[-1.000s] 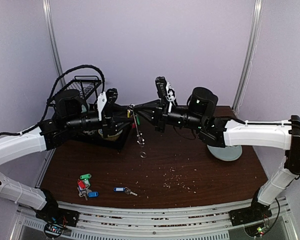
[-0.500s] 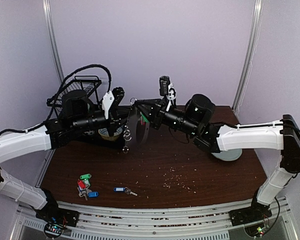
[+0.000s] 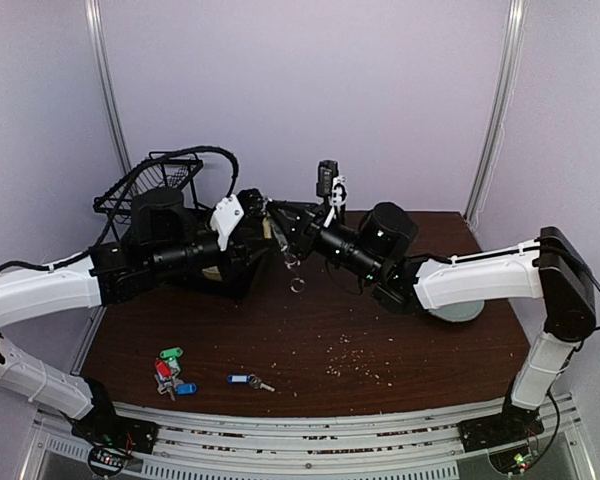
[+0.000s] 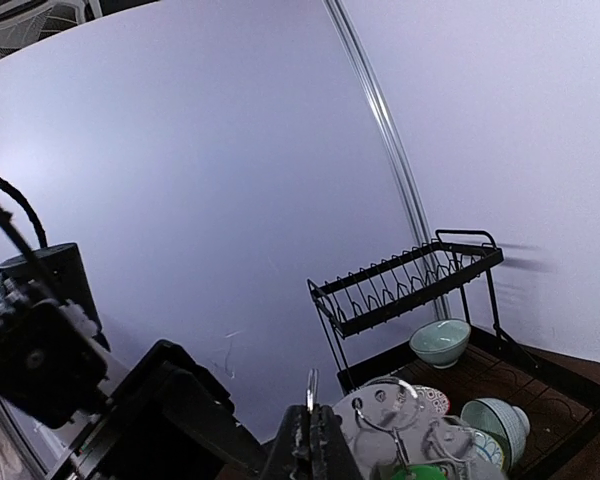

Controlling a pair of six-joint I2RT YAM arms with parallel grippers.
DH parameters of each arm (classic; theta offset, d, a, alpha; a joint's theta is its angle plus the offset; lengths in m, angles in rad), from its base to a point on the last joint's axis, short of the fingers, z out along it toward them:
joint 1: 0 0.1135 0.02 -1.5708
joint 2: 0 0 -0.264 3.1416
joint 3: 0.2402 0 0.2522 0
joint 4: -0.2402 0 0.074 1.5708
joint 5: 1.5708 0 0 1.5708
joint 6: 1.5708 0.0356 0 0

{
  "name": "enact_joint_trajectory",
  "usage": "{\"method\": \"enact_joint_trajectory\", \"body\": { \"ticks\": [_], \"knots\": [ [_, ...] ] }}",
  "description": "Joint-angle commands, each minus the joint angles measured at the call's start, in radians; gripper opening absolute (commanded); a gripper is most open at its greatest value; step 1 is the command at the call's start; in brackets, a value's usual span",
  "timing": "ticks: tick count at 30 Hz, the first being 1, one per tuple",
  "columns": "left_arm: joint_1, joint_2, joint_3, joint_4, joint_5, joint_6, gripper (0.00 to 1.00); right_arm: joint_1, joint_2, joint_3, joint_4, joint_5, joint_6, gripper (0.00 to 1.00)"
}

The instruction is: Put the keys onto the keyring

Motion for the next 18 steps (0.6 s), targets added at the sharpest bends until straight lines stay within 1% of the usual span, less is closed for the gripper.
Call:
{"method": "enact_joint_trajectory", "body": {
  "ticks": [1,2,5,7,10,12,13,14,16,17,18],
  "knots": [
    [-0.036,-0.093,-0.028,-0.002,0.119,0.063,0.47,-0.041,-0.034,-0.036,0.119,-0.070,0.021,0.00],
    [-0.021,-0.116,-0.035,0.000,0.125,0.075,0.50,-0.049,-0.043,-0.041,0.119,-0.101,0.005,0.00],
    [0.008,-0.171,-0.039,-0.025,0.186,0.123,0.55,-0.070,-0.079,-0.056,0.095,-0.210,-0.070,0.00],
    [0.023,-0.205,-0.038,-0.056,0.273,0.163,0.56,-0.087,-0.093,-0.051,0.065,-0.283,-0.094,0.00],
    [0.048,-0.240,-0.028,-0.108,0.444,0.196,0.58,-0.105,-0.104,-0.044,0.032,-0.383,-0.126,0.00],
    [0.062,-0.242,-0.011,-0.120,0.504,0.186,0.58,-0.108,-0.110,-0.042,0.017,-0.420,-0.143,0.00],
    [0.072,-0.239,-0.010,-0.094,0.504,0.160,0.56,-0.108,-0.111,-0.040,0.009,-0.440,-0.151,0.00],
    [0.085,-0.233,-0.010,-0.060,0.478,0.120,0.52,-0.108,-0.112,-0.036,0.003,-0.458,-0.157,0.00],
    [0.125,-0.200,0.010,-0.023,0.402,0.012,0.36,-0.109,-0.113,-0.035,0.000,-0.494,-0.162,0.00],
    [0.148,-0.175,0.032,-0.029,0.392,-0.023,0.29,-0.108,-0.114,-0.035,0.002,-0.503,-0.163,0.00],
    [0.165,-0.149,0.052,-0.040,0.417,-0.046,0.25,-0.108,-0.115,-0.036,0.010,-0.509,-0.162,0.00]
  ]
}}
